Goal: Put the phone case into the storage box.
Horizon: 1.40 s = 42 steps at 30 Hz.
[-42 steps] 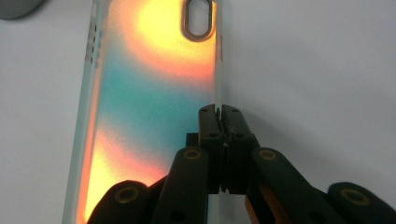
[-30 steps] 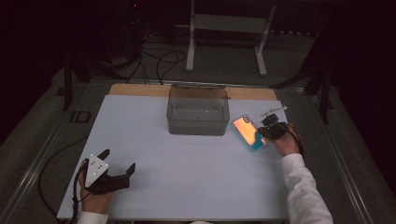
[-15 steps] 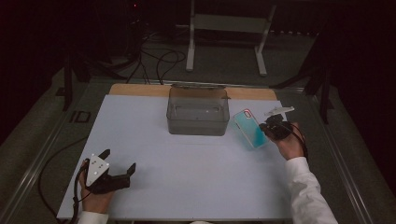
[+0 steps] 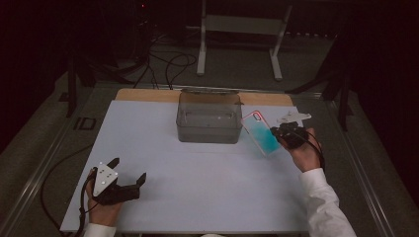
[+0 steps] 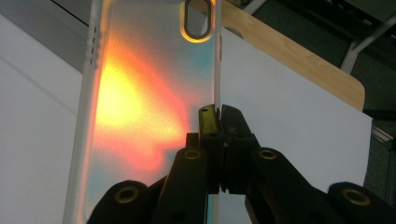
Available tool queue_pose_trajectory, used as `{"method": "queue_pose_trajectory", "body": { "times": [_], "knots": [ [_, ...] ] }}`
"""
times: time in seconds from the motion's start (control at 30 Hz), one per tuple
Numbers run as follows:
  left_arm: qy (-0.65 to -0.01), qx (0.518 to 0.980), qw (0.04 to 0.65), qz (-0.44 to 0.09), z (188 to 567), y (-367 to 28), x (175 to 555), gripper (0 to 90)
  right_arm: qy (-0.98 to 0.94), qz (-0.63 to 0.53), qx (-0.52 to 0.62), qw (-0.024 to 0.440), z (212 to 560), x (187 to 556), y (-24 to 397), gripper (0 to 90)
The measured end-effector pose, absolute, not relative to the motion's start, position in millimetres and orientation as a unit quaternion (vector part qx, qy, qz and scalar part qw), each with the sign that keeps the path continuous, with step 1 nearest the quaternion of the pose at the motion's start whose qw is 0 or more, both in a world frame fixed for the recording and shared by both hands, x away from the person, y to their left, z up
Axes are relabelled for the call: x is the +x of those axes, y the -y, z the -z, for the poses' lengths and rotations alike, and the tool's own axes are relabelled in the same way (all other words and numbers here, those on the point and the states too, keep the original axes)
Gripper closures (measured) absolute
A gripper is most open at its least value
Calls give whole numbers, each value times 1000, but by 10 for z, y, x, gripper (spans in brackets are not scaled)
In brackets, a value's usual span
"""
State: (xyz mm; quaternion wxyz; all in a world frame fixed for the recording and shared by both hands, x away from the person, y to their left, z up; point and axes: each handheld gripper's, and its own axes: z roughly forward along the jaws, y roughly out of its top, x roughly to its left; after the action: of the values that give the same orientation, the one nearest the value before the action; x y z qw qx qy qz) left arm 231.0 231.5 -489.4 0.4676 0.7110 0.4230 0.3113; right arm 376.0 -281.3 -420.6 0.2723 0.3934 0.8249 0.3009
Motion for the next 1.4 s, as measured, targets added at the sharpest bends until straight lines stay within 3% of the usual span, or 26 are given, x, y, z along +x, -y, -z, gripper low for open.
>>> {"method": "queue_pose_trajectory", "body": {
  "times": [0.77, 1.4],
  "knots": [
    [-417, 717, 484, -278, 4700, -2115, 2417, 5, -828, -350, 342, 274, 4146, 3655, 2361, 888],
    [-390, 728, 506, -249, 4574, -1678, 2561, 5, -822, -406, 302, 262, 4120, 3491, 1838, 887]
  ]
}}
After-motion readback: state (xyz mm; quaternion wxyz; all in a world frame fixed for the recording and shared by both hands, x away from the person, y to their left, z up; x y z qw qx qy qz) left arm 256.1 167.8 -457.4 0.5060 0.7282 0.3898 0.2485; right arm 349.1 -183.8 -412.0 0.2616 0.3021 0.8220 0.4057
